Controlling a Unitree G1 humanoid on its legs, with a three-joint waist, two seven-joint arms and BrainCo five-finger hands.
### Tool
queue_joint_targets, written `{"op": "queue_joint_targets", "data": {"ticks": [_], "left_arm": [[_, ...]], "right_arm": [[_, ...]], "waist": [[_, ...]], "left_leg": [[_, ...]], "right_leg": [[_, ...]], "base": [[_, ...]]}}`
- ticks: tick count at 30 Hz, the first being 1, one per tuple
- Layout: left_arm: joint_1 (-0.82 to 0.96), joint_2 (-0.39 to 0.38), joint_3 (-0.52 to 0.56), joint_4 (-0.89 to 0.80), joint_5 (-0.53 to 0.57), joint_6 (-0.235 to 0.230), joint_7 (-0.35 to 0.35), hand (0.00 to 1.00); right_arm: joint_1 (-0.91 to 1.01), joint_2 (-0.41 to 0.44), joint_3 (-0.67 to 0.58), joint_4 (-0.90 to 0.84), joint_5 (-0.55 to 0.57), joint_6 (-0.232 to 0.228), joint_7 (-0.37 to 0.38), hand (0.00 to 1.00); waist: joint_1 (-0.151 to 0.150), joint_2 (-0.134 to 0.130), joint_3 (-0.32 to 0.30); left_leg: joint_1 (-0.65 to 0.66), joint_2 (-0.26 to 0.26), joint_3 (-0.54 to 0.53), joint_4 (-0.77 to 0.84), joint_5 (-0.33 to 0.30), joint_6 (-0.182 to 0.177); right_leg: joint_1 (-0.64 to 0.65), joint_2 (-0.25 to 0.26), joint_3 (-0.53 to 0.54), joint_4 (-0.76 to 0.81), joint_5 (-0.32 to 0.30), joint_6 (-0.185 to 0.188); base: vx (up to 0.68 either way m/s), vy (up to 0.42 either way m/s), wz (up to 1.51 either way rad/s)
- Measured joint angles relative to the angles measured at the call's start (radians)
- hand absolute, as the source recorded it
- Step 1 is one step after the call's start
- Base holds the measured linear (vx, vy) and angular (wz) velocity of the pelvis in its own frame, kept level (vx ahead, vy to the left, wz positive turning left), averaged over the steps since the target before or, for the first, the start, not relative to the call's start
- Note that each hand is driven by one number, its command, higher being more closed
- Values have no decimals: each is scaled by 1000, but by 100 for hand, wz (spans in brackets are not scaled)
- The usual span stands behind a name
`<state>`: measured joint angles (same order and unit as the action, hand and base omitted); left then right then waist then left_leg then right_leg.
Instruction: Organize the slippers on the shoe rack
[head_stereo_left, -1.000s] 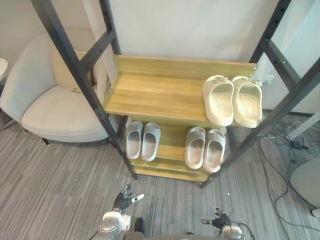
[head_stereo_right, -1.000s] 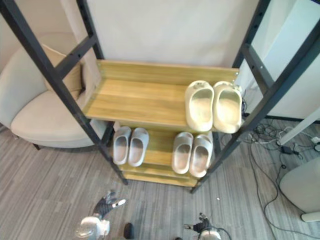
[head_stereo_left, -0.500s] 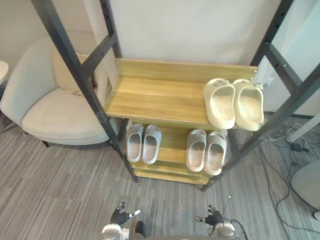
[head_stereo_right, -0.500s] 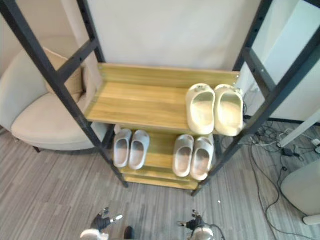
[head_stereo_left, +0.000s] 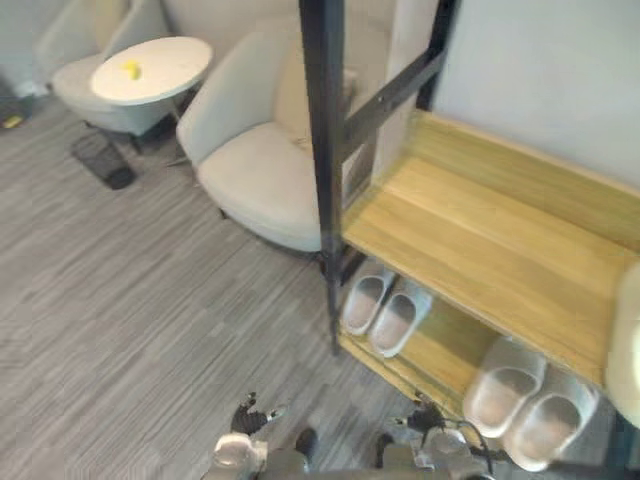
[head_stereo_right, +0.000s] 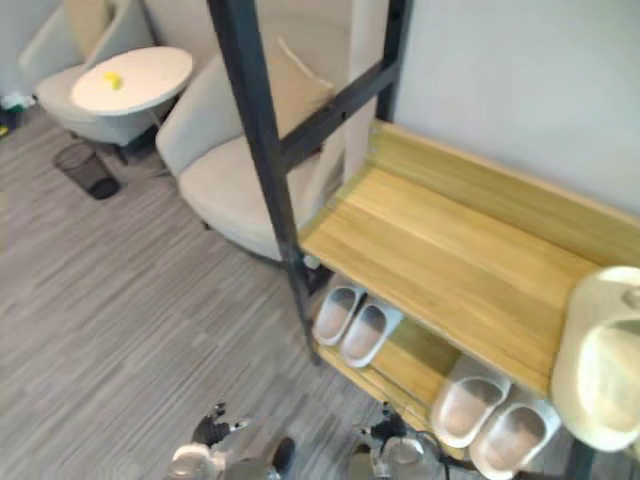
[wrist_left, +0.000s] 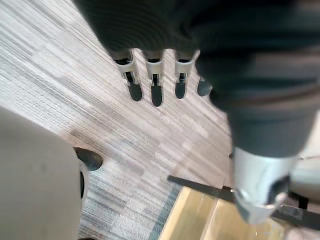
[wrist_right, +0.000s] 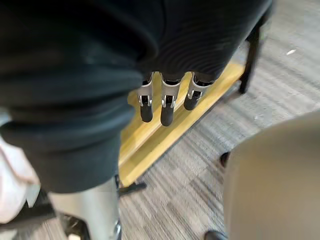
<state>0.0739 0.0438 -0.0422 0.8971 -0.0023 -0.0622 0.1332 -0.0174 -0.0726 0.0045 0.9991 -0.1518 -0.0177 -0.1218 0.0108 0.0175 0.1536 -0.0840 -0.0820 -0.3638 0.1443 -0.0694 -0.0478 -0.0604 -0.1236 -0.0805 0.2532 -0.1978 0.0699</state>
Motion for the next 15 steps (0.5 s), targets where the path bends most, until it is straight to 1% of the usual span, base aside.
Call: {"op": "queue_joint_targets", "data": {"ticks": [1,2,3,4,5,6,7,8,9,10,11,12,13,14,15], "left_arm": [[-7,-7,7,-5,0,0,0,0],[-11,-7,5,-9,0,0,0,0],[-14,-9,2,-11,0,1,0,0],[-18,-10,-7,-17,0,2,0,0],[-31,-8,-26,-15,1,7,0,0],[-33,-8,-26,-15,1,9,0,0],[-34,-6,-27,-17,2,9,0,0],[-34,0,-50,-26,3,9,1,0],[-35,3,-61,-27,3,9,1,0],[-42,6,-70,-33,11,9,1,0],[-49,5,-71,-30,25,11,0,0],[-52,4,-70,-24,29,12,0,0],[-48,3,-70,-15,39,14,0,0],[-43,8,-76,-10,41,14,0,0],[-42,16,-82,-4,42,13,0,0]], "right_arm": [[-1,12,-4,0,0,0,-4,0],[-2,16,-11,0,2,1,-8,0],[-3,18,-16,0,3,0,-9,0],[-14,21,-34,-1,6,0,-14,0],[-24,21,-41,-3,20,1,-20,0],[-24,22,-41,-3,27,1,-20,0],[-25,21,-42,-3,37,2,-19,0],[-7,22,-43,-7,42,2,-20,0],[-3,22,-43,-8,43,2,-19,0],[-1,28,-45,-7,43,1,-18,0],[-4,34,-51,-5,43,1,-17,0],[-6,31,-56,-13,43,2,-16,0],[-3,30,-73,-31,43,3,-15,0],[5,38,-75,-38,42,3,-14,0],[13,39,-75,-41,42,2,-14,0]], "waist": [[0,-8,6],[0,-13,10],[-1,-19,13],[-4,-17,16],[-11,-15,27],[-10,-17,28],[-10,-22,31],[-15,-27,29],[-15,-27,28],[-19,-30,25],[-25,0,26],[-27,3,33],[-26,-3,42],[-27,-19,38],[-31,-24,30]], "left_leg": [[-6,0,20,19,2,-9],[-9,5,64,19,7,-16],[-19,14,124,18,6,-14],[-40,45,288,24,-9,14],[-80,106,561,86,-45,47],[-90,108,586,101,-43,47],[-99,102,610,125,-30,57],[-114,75,612,132,-10,74],[-114,64,602,115,-1,79],[-101,44,623,46,16,92],[-100,111,770,125,-94,123],[-104,127,798,143,-106,109],[-79,100,774,122,-89,108],[-26,48,744,18,-36,121],[-6,26,721,-38,-5,127]], "right_leg": [[23,-5,-38,-2,0,0],[34,-8,-64,-4,0,0],[37,-11,-85,-6,0,0],[37,-10,-122,-6,-3,-4],[38,-9,-171,11,-17,-12],[37,-13,-176,17,-18,-11],[37,-17,-185,26,-23,-8],[59,-31,-205,8,-30,-6],[69,-37,-217,-7,-31,-5],[80,-72,-270,-40,-29,1],[87,-66,-313,-27,-32,12],[96,-62,-328,-19,-36,19],[117,-69,-338,-15,-37,19],[134,-88,-343,-27,-37,18],[138,-94,-342,-32,-36,17]], "base": [[78,-61,96],[40,-36,83],[15,-12,69],[-9,13,96],[-21,28,86],[-23,42,80],[-17,52,84],[-14,70,93],[-16,116,113],[-1,167,95],[32,153,92],[33,96,74],[-3,107,69],[-34,110,81],[-23,108,83]]}}
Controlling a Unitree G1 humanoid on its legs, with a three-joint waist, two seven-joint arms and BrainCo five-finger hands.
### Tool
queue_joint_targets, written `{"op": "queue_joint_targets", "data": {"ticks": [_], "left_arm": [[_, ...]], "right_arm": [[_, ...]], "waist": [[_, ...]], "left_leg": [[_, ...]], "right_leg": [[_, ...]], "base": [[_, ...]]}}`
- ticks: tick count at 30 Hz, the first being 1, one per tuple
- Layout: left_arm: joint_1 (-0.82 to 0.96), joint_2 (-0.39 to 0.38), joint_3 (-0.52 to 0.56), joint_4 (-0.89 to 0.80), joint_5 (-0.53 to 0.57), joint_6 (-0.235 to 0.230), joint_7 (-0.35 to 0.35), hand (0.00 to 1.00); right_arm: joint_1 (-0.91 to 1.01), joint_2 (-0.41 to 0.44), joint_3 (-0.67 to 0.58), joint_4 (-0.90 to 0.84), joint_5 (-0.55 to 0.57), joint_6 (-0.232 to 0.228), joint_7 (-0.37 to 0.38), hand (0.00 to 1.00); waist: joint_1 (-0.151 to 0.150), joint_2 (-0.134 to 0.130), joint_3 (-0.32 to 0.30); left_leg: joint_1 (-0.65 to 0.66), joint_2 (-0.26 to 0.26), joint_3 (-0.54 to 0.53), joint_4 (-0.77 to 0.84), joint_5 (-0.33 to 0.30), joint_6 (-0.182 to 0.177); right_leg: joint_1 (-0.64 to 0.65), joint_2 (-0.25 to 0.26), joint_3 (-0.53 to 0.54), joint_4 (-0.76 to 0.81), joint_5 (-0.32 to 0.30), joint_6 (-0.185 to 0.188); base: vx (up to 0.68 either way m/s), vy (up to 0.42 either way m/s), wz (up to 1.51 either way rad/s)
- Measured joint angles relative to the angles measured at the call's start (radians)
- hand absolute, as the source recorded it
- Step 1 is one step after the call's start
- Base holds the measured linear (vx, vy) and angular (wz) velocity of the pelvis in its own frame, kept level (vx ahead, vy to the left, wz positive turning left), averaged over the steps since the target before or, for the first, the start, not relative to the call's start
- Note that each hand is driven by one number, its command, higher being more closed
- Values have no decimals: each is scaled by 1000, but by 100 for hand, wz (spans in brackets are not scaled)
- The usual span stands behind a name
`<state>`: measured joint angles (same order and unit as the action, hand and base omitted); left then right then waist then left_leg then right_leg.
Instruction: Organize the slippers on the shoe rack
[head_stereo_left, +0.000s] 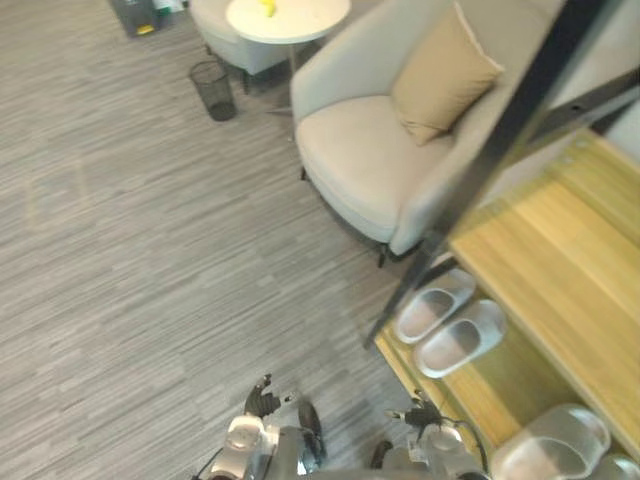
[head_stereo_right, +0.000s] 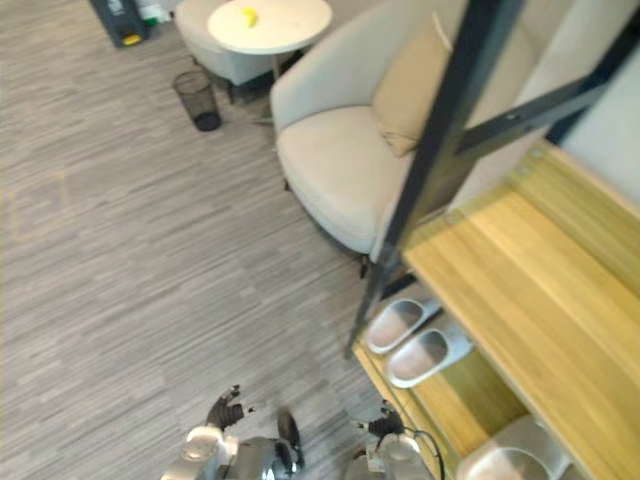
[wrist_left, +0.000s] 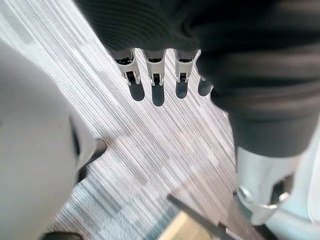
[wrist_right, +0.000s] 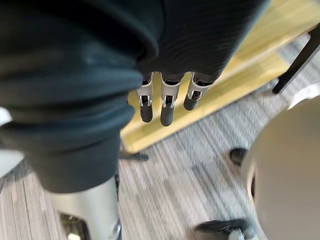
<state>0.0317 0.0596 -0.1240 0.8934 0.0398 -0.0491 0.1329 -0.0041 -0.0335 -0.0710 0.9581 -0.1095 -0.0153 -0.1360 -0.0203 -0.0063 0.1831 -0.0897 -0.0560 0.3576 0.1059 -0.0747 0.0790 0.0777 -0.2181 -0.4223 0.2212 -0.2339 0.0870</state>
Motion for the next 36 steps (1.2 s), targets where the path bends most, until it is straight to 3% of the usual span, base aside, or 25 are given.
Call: {"op": "queue_joint_targets", "data": {"ticks": [3,7,9,11,12,15,16,19,20,21,23,25,26,27,28,30,31,32,33,34,36], "left_arm": [[6,11,-13,20,18,0,1,0],[27,39,-3,32,22,-2,1,0],[29,42,24,40,22,-3,3,0],[30,37,26,53,19,-3,17,0],[30,37,26,52,17,-3,19,0],[22,42,30,52,16,-1,21,0],[21,42,31,52,15,-1,20,0],[22,42,51,60,15,-3,19,0],[22,40,79,60,13,-3,21,0],[33,25,119,60,-5,-3,22,0],[45,0,170,39,-15,-5,22,0],[46,-48,248,-19,-46,-4,23,0],[49,-50,253,-24,-46,-4,23,0],[65,-47,257,-45,-53,-5,24,0],[69,-43,256,-51,-54,-4,23,0],[60,-40,257,-56,-56,-6,22,0],[59,-39,256,-56,-57,-6,22,0],[57,-36,257,-57,-55,-6,21,0],[45,-28,255,-48,-53,-8,21,0],[28,-11,256,-35,-42,-6,22,0],[28,-1,265,-36,-50,-5,20,0]], "right_arm": [[5,10,-2,6,-1,8,1,0],[-5,25,5,16,-7,8,3,0],[-18,31,6,19,-7,10,5,0],[-20,19,16,16,-8,13,6,0],[-20,14,19,11,-8,13,6,0],[-15,13,45,3,-7,10,5,0],[-13,13,44,3,-6,10,5,0],[-5,10,48,4,-5,10,3,0],[-4,15,58,12,-5,11,3,0],[-8,13,74,17,-6,13,4,0],[-22,10,74,11,-5,13,1,0],[-25,16,88,-8,-4,14,0,0],[-24,18,92,-9,-4,14,0,0],[-21,29,110,-14,-2,15,-2,0],[-15,32,115,-24,1,17,-1,0],[-4,28,106,-45,1,18,-3,0],[-4,27,104,-45,1,18,-4,0],[-3,22,99,-42,1,21,-4,0],[-3,22,91,-38,1,25,-5,0],[-5,30,84,-32,0,25,-4,0],[-21,38,84,-23,0,24,-5,0]], "waist": [[6,-2,-2],[12,-12,-13],[13,-17,-10],[4,-15,-8],[3,-8,-9],[-3,-18,-14],[-5,-19,-14],[-16,-37,-17],[-15,-56,-20],[-7,-47,-28],[7,-16,-23],[20,33,6],[23,36,7],[28,32,7],[29,27,9],[29,23,12],[29,22,12],[29,21,14],[36,1,11],[37,-20,11],[56,-29,23]], "left_leg": [[42,-27,-48,-103,50,1],[103,-52,-67,-210,99,1],[112,-70,-83,-216,89,12],[131,-71,-135,-215,84,18],[142,-66,-167,-214,85,19],[125,-37,-341,-202,90,13],[121,-38,-381,-196,94,8],[125,-70,-468,-175,87,-7],[120,-96,-488,-151,70,-14],[87,-94,-498,-70,10,-36],[13,-55,-428,106,-77,-60],[-138,55,-269,489,-175,-147],[-147,71,-246,525,-181,-145],[-173,136,-156,617,-198,-116],[-180,160,-128,632,-207,-104],[-223,221,-70,545,-200,-94],[-227,222,-66,515,-190,-90],[-237,218,-63,425,-129,-97],[-218,163,-55,384,-120,-85],[-223,124,-55,355,-104,-68],[-246,134,-44,428,-104,-67]], "right_leg": [[2,3,13,-1,5,-3],[-9,3,25,9,7,22],[-12,-28,16,78,-19,50],[-65,-50,55,273,-8,33],[-106,-43,107,358,-1,2],[-216,129,353,361,-78,-8],[-232,151,382,335,-78,-9],[-226,140,374,236,-55,-45],[-215,120,379,167,-22,-59],[-187,113,353,142,-18,-54],[-157,117,298,114,-19,-61],[-78,148,231,94,-36,-90],[-67,152,224,90,-38,-91],[-17,155,201,78,-58,-92],[4,153,192,69,-68,-86],[50,128,156,52,-99,-52],[53,122,154,52,-104,-47],[64,105,144,52,-119,-24],[68,75,145,45,-127,-9],[99,63,153,-61,-49,-12],[141,57,162,-124,10,-1]], "base": [[-34,19,59],[-19,-37,6],[2,-52,16],[14,-28,57],[116,-17,88],[170,-85,141],[107,-83,135],[117,-94,137],[200,-153,102],[209,-137,83],[199,-80,65],[259,-78,63],[180,-28,38],[202,-16,31],[251,-1,42],[279,75,44],[275,173,41],[233,163,38],[465,263,69],[351,177,57],[278,169,28]]}}
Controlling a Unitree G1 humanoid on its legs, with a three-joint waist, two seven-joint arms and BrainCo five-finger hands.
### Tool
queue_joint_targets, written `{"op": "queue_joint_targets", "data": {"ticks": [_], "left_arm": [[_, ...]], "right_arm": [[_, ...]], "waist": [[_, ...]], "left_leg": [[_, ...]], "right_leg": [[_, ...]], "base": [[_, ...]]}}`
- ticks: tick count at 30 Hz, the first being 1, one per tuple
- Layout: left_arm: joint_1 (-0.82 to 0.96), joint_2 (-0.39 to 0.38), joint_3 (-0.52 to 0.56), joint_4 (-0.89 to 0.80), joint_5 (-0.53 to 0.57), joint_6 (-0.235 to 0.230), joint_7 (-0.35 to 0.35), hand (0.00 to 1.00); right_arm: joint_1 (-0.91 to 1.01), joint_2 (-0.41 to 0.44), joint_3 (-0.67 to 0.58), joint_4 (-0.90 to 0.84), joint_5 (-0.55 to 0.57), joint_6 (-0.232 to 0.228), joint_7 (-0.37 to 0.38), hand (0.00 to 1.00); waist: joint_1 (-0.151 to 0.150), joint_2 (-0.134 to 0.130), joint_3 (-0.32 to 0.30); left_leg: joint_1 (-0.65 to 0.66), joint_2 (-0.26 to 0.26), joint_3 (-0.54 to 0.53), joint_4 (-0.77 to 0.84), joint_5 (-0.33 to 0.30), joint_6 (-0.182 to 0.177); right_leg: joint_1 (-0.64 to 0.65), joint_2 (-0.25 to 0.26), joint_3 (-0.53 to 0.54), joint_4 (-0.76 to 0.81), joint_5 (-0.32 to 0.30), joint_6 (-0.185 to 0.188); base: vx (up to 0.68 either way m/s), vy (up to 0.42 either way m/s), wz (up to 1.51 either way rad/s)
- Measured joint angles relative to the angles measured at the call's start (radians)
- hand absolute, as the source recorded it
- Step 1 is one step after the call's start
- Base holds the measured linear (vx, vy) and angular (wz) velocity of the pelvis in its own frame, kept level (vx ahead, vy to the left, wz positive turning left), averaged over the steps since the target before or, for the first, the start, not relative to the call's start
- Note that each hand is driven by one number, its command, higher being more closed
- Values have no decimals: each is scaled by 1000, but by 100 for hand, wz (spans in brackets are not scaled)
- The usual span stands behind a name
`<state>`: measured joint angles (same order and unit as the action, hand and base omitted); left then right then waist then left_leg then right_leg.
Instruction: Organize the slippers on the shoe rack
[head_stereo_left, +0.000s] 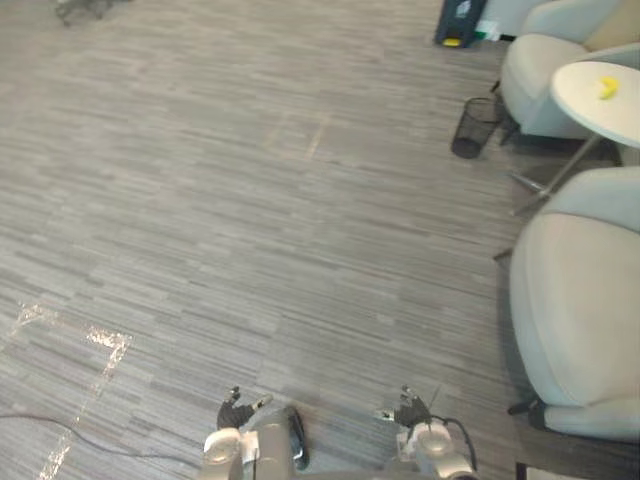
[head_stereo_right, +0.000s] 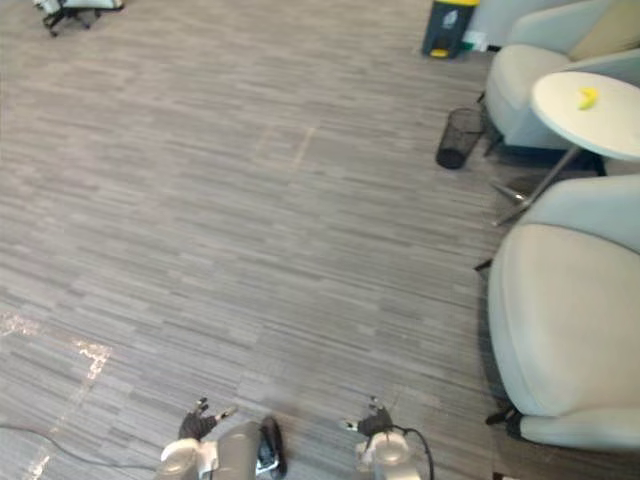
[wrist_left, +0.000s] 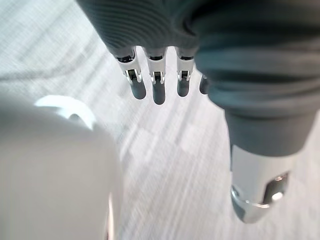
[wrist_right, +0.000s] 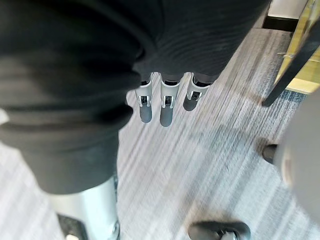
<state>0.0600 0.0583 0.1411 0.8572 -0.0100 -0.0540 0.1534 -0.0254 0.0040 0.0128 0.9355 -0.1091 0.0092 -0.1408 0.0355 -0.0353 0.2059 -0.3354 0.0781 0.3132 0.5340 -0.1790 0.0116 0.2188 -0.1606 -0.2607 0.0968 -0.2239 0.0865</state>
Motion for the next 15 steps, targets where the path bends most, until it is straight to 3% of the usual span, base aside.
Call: {"op": "queue_joint_targets", "data": {"ticks": [1,2,3,4,6,8,9,11,13,14,15], "left_arm": [[-12,1,14,-4,7,-7,1,0],[-15,-12,5,-3,9,-6,1,0],[-11,-14,-13,2,11,-5,0,0],[-6,-15,-13,1,11,-7,-1,0],[-3,-6,-29,22,11,-2,0,0],[7,9,-56,35,12,7,1,0],[15,11,-62,38,12,9,2,0],[1,7,-70,38,11,13,3,0],[-26,-1,-88,40,11,13,1,0],[-43,-3,-91,42,11,13,2,0],[-57,-6,-98,42,11,10,1,0]], "right_arm": [[-18,0,-5,8,0,0,-2,0],[-12,-8,-9,22,-1,-2,-2,0],[-19,-18,-18,43,-7,-1,-3,0],[-20,-20,-22,44,-8,-3,-2,0],[-20,-17,-49,47,-8,-2,0,0],[-13,-15,-50,59,-8,-2,4,0],[-16,-19,-48,58,-8,-6,4,0],[-16,-25,-49,34,-8,-14,3,0],[-14,-29,-54,20,-7,-22,3,0],[-18,-35,-62,19,-6,-26,4,0],[-21,-31,-86,20,0,-27,4,0]], "waist": [[16,-9,5],[13,12,-10],[13,-1,-15],[13,1,-17],[3,-13,-8],[-19,-18,0],[-26,-7,5],[-47,-3,9],[-55,-1,12],[-58,1,17],[-71,-7,18]], "left_leg": [[-42,-11,13,36,-44,22],[-13,-13,0,-100,13,34],[10,-45,5,-82,-11,42],[32,-60,3,-102,-25,43],[130,-113,-5,-186,-42,43],[259,-135,-25,-267,-46,51],[325,-135,-33,-310,-46,51],[412,-129,-73,-370,-51,57],[463,-112,-114,-404,-68,50],[490,-102,-137,-423,-78,38],[527,-101,-166,-458,-86,24]], "right_leg": [[32,-15,7,-13,20,19],[43,-5,5,-1,20,23],[27,-34,17,81,11,36],[-13,-56,35,194,12,37],[-194,-119,120,621,60,45],[-318,-102,153,878,33,24],[-371,-71,144,909,1,1],[-462,-13,100,844,-59,-34],[-557,47,66,639,-61,-50],[-594,73,58,474,-20,-48],[-601,92,58,199,101,-38]], "base": [[300,239,25],[329,265,34],[280,202,22],[307,210,11],[372,214,14],[354,131,19],[312,81,19],[494,22,55],[496,-60,62],[497,-99,68],[519,-117,70]]}}
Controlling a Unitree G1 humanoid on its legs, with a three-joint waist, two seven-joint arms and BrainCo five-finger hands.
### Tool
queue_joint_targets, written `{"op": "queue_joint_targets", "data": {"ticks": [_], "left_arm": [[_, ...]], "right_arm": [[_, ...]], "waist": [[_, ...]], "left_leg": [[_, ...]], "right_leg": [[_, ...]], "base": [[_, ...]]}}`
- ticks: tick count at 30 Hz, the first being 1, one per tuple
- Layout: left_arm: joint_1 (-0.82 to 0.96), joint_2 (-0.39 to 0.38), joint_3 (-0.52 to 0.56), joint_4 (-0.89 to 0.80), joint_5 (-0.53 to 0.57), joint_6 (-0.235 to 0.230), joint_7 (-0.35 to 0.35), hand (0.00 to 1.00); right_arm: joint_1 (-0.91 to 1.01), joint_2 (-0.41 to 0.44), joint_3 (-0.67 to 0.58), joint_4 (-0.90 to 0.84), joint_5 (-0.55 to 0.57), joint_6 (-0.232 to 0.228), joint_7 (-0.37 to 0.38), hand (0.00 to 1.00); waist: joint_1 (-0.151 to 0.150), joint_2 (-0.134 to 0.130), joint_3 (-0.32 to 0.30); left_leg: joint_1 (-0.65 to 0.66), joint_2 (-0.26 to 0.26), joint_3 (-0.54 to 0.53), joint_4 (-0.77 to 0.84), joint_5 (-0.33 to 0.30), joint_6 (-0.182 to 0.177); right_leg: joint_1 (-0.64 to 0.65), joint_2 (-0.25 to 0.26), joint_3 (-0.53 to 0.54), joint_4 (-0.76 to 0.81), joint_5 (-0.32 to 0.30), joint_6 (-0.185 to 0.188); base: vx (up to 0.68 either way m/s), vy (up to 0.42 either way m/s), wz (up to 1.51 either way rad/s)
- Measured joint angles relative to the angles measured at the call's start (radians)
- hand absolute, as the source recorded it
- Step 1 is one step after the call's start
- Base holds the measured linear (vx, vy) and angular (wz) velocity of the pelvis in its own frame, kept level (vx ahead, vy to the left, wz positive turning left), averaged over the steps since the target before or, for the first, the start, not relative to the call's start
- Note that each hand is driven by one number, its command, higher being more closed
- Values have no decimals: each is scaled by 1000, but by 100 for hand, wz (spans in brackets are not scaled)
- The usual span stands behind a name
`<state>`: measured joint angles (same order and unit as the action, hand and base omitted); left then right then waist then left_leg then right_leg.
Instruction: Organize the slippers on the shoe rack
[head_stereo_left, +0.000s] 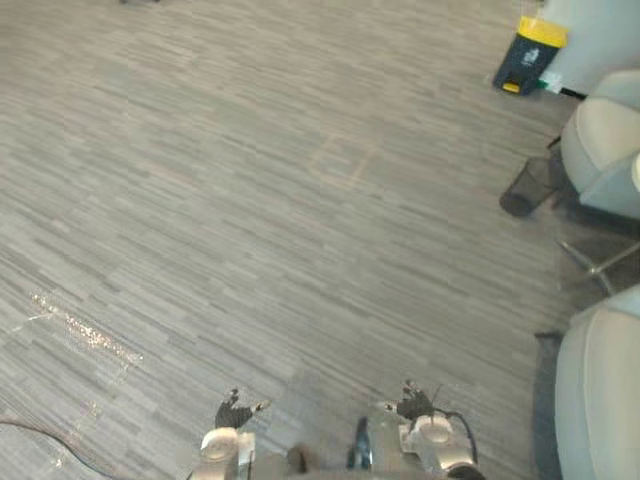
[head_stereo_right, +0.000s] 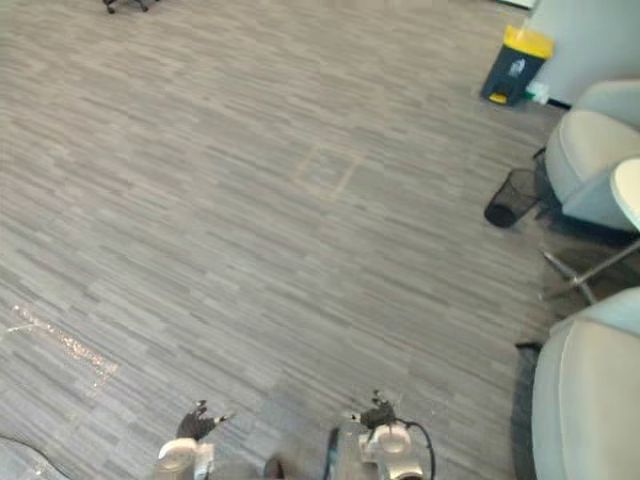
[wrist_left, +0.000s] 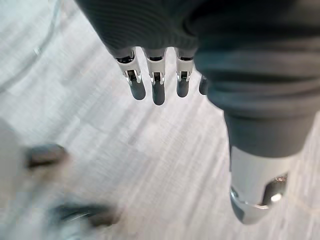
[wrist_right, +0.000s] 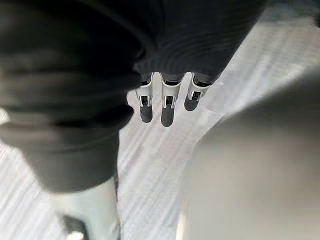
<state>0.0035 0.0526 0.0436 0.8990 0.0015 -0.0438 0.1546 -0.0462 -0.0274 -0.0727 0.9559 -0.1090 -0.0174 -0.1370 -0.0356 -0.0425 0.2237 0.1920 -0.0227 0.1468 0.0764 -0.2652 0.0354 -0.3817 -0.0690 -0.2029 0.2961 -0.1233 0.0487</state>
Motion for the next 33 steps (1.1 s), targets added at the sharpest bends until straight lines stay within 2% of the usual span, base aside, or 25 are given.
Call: {"op": "queue_joint_targets", "data": {"ticks": [1,2,3,4,6,7,8,9,11,12,14,15,16,17,19,20,21,23,24,25,27,28,30,31,33], "left_arm": [[-4,1,-2,0,1,0,0,0],[-3,1,-3,10,5,0,-1,0],[-1,-1,-2,22,6,0,-1,0],[-2,-20,11,26,7,0,-2,0],[0,-29,20,25,8,-1,-1,0],[11,-51,57,20,16,3,-2,0],[12,-56,59,17,15,3,-2,0],[29,-73,85,-6,15,4,-2,0],[55,-77,97,-57,16,5,-3,0],[57,-77,98,-71,16,5,-3,0],[60,-80,97,-114,16,1,-2,0],[61,-79,97,-119,15,0,-2,0],[62,-80,101,-125,16,-3,-2,0],[61,-81,104,-128,15,-10,-3,0],[62,-82,103,-128,15,-16,-1,0],[62,-76,95,-121,15,-18,-1,0],[56,-58,95,-101,15,-18,-1,0],[51,-35,92,-81,16,-15,-2,0],[50,-26,84,-75,16,-15,-1,0],[45,-16,83,-58,16,-12,0,0],[45,-15,75,-39,16,-7,0,0],[50,-22,67,-24,16,-7,1,0],[47,-26,51,-18,16,-6,0,0],[42,-34,50,-11,16,-6,0,0],[44,-42,45,-3,16,-4,0,0]], "right_arm": [[-4,2,-5,0,1,0,0,0],[-13,4,-10,1,2,1,0,0],[-13,5,-13,2,0,1,0,0],[-17,20,-47,-8,0,3,1,0],[-16,17,-61,-27,-2,7,1,0],[0,10,-69,-53,0,15,-1,0],[3,9,-69,-59,0,16,-1,0],[17,8,-64,-81,0,22,-1,0],[27,24,-30,-81,3,25,-2,0],[31,31,-27,-81,4,26,-3,0],[49,46,-4,-77,19,28,-4,0],[49,48,0,-74,25,31,-4,0],[44,54,-2,-74,32,36,-5,0],[35,56,-4,-70,31,36,-5,0],[29,54,-14,-53,31,35,-6,0],[29,44,-16,-22,31,35,-8,0],[26,57,-14,0,29,35,-9,0],[40,70,-19,3,24,35,-11,0],[47,73,-44,3,18,34,-12,0],[44,71,-45,2,8,33,-11,0],[43,66,-44,-4,-2,24,-10,0],[46,63,-41,-23,-3,16,-10,0],[43,68,-40,-41,-7,10,-9,0],[32,66,-40,-46,-7,6,-8,0],[22,60,-42,-48,-8,4,-5,0]], "waist": [[-8,-6,4],[-21,-14,15],[-26,-7,11],[-21,16,9],[-20,38,17],[-29,73,24],[-28,77,24],[-14,92,24],[10,88,28],[16,81,29],[45,59,16],[46,56,15],[47,57,14],[52,51,14],[73,56,11],[89,59,7],[91,36,-7],[69,-1,-30],[71,-15,-27],[70,-29,-17],[64,-26,-11],[51,-6,-7],[39,0,-17],[37,3,-12],[27,5,-11]], "left_leg": [[14,-3,-12,-10,-7,-11],[64,-1,-31,-26,-23,-35],[84,11,-49,-25,-31,-44],[90,53,-79,29,-31,-47],[66,79,-80,138,-30,-49],[-64,135,-74,512,17,-108],[-85,143,-73,565,36,-115],[-176,194,-73,795,116,-139],[-316,276,-14,1069,104,-128],[-344,284,4,1087,93,-123],[-465,288,74,998,39,-106],[-488,282,86,945,29,-105],[-521,258,105,802,16,-103],[-542,202,93,555,37,-99],[-535,142,40,242,139,-116],[-532,129,3,207,257,-133],[-522,96,2,222,283,-72],[-520,65,19,243,242,-37],[-479,54,50,262,189,-18],[-399,34,67,256,142,-3],[-311,25,78,255,93,2],[-211,29,85,223,60,6],[-120,33,90,151,42,3],[-55,39,98,110,34,-1],[6,50,108,71,22,-6]], "right_leg": [[-4,2,2,-66,39,1],[-5,6,26,-109,136,-11],[4,19,40,-93,203,-43],[-10,42,41,9,167,-108],[5,53,12,60,109,-116],[84,78,-16,70,33,-131],[96,83,-18,65,25,-133],[153,108,-15,49,-4,-147],[306,141,8,-2,-62,-160],[345,139,18,-21,-78,-161],[473,120,56,-116,-103,-149],[499,114,62,-135,-103,-140],[543,99,75,-162,-104,-130],[581,68,91,-187,-112,-116],[636,46,125,-233,-119,-104],[660,38,161,-243,-132,-82],[663,6,186,-219,-144,-63],[578,-40,205,-38,-137,-52],[501,-55,243,175,-110,-7],[419,-77,272,420,-22,50],[340,-89,266,652,-9,54],[262,-90,215,785,-34,22],[159,-90,141,785,-69,3],[86,-86,75,704,-108,-10],[36,-67,11,537,-117,-8]], "base": [[534,-161,74],[447,-153,53],[753,-246,57],[665,-215,36],[767,-275,29],[625,-229,30],[613,-182,18],[484,-83,-21],[668,-98,-27],[589,-74,-17],[565,-27,-30],[576,47,-32],[599,110,-34],[611,144,-44],[599,228,-70],[712,340,-91],[604,290,-57],[625,282,-12],[722,327,-31],[582,253,-38],[509,201,-26],[461,161,-20],[439,81,-14],[452,35,-13],[422,-3,-6]]}}
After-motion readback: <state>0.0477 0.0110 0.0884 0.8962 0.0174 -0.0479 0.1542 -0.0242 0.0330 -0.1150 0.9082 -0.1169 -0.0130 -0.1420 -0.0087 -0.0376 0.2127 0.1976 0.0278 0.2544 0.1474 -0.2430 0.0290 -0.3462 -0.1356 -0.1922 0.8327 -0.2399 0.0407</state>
